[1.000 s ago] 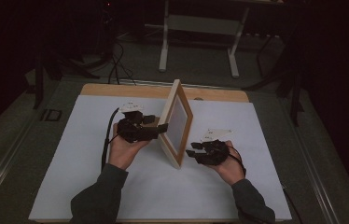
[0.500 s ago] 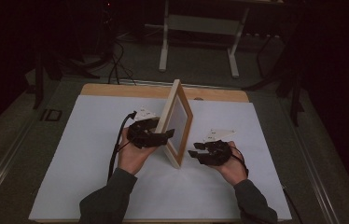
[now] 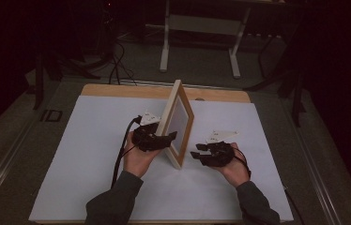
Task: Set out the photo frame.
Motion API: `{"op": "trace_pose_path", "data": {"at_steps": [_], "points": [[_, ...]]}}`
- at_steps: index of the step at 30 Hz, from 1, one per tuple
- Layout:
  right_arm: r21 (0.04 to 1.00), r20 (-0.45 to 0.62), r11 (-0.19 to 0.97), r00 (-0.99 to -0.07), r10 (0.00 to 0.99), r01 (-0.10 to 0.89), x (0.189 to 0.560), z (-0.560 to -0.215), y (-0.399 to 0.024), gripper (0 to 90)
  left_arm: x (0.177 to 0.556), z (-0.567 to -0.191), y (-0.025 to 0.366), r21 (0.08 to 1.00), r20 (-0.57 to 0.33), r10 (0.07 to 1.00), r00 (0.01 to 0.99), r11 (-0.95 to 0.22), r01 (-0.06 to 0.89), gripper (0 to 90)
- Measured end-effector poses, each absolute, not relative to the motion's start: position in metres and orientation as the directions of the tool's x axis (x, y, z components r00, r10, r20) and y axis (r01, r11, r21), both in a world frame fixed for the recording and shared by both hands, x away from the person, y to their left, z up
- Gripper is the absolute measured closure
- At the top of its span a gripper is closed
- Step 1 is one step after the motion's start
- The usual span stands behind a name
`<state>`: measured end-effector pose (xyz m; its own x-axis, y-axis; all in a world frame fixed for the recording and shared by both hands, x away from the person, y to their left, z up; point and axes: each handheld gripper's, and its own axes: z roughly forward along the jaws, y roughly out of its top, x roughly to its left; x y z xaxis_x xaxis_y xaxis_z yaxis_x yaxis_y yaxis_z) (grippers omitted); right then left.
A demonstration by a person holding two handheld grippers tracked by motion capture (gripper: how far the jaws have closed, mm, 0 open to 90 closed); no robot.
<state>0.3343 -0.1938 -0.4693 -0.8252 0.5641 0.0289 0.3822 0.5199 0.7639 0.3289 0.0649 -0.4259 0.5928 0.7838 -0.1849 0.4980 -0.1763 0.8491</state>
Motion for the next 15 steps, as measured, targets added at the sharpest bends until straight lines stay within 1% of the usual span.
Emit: {"op": "trace_pose_path", "data": {"at_steps": [9,15], "points": [[0.763,0.034,0.516,-0.823,0.568,0.388,0.3339,-0.4713,-0.1947,58.2,0.3278,-0.43,0.0579,0.85,-0.168,0.796,0.581,-0.182,0.495,48.9],[0.763,0.038,0.514,-0.821,0.57,0.392,0.3338,-0.4725,-0.1952,58.2,0.3287,-0.431,0.0564,0.841,-0.168,0.817,0.552,-0.174,0.513,57.4]]}}
